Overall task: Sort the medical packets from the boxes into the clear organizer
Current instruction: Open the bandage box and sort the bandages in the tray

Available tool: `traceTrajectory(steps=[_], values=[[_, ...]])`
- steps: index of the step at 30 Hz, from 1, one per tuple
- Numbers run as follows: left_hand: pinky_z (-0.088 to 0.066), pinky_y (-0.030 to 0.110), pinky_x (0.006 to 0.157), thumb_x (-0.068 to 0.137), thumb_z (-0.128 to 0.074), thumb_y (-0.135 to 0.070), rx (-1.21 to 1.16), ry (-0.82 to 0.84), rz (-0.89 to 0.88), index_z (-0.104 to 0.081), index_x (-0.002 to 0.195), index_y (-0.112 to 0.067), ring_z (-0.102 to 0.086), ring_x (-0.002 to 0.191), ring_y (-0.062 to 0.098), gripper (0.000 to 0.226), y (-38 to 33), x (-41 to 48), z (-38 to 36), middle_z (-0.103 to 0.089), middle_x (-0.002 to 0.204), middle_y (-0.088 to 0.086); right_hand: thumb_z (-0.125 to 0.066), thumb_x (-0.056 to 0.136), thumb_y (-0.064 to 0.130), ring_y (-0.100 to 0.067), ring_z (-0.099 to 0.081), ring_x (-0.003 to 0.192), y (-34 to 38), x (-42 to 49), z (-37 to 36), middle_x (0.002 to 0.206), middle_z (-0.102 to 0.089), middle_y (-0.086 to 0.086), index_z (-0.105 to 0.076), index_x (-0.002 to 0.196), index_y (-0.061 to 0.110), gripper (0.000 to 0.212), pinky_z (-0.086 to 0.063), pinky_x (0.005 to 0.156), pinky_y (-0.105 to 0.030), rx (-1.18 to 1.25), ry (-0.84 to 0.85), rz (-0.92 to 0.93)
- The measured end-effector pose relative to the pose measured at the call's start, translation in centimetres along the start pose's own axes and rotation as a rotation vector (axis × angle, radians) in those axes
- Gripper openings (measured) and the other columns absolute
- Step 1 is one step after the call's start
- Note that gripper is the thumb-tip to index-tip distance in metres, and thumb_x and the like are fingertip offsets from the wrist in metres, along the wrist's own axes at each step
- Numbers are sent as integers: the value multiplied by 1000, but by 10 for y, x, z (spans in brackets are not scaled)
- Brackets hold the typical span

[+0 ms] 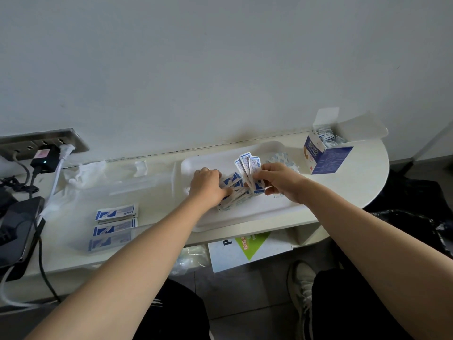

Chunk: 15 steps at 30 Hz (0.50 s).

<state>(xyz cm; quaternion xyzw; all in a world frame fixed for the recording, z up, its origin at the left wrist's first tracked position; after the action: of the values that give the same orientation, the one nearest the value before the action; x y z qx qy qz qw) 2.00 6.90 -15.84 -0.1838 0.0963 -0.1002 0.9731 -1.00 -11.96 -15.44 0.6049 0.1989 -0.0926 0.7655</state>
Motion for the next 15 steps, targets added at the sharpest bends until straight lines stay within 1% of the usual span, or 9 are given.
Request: traceTrajectory(steps=[3, 5, 8, 11, 13, 15], values=[[-43, 29, 78, 77, -76, -34, -100, -22, 41, -64, 107, -16, -56, 101, 24, 37, 2, 0, 5, -62, 109, 6, -54, 96, 20, -15, -54, 70, -1, -1, 1, 82, -63, -7, -59, 93, 9, 12, -45, 62, -24, 8, -6, -16], [-42, 27, 71, 77, -77, -32, -166, -27, 70, -65, 98, -18, -59, 93, 21, 29, 2, -1, 8, -64, 102, 3, -53, 96, 21, -15, -55, 71, -1, -1, 2, 86, -64, -9, -59, 96, 8, 14, -45, 62, -23, 5, -7, -24], [-43, 25, 70, 79, -76, -32, -237, -45, 95, -67, 93, -17, -58, 84, 17, 22, 5, -1, 9, -65, 94, 0, -53, 97, 21, -15, -54, 71, -1, -1, 3, 85, -63, -8, -59, 94, 10, 13, -45, 62, -23, 15, -16, -30], [-44, 24, 68, 81, -74, -29, -393, -105, 124, -68, 86, -17, -59, 77, 15, 14, 9, 0, 12, -67, 86, -2, -53, 96, 21, -15, -55, 73, -1, 0, 3, 90, -64, -9, -61, 96, 11, 12, -45, 63, -23, 43, -23, -36], [-42, 22, 63, 80, -75, -30, -462, -139, 127, -69, 82, -18, -59, 71, 13, 13, 12, 0, 16, -68, 80, -2, -53, 96, 20, -15, -55, 72, 0, 0, 2, 90, -63, -9, -61, 98, 10, 13, -45, 63, -23, 66, -22, -36], [-43, 23, 62, 79, -75, -31, -511, -175, 131, -70, 82, -17, -59, 68, 12, 15, 15, 1, 18, -67, 76, -3, -52, 97, 19, -16, -55, 73, 2, -1, 2, 86, -63, -8, -62, 100, 9, 15, -45, 64, -24, 96, -26, -37]])
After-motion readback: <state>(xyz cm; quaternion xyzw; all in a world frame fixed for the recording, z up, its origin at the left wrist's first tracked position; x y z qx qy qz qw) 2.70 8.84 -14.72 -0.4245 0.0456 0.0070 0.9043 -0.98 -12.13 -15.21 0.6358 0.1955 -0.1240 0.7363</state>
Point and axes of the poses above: each hand's wrist, its own x-axis towards the middle knuckle, its own z-axis out of the back of the hand, y = z × x, the point moved 3 cm from there along x, towards the middle knuckle
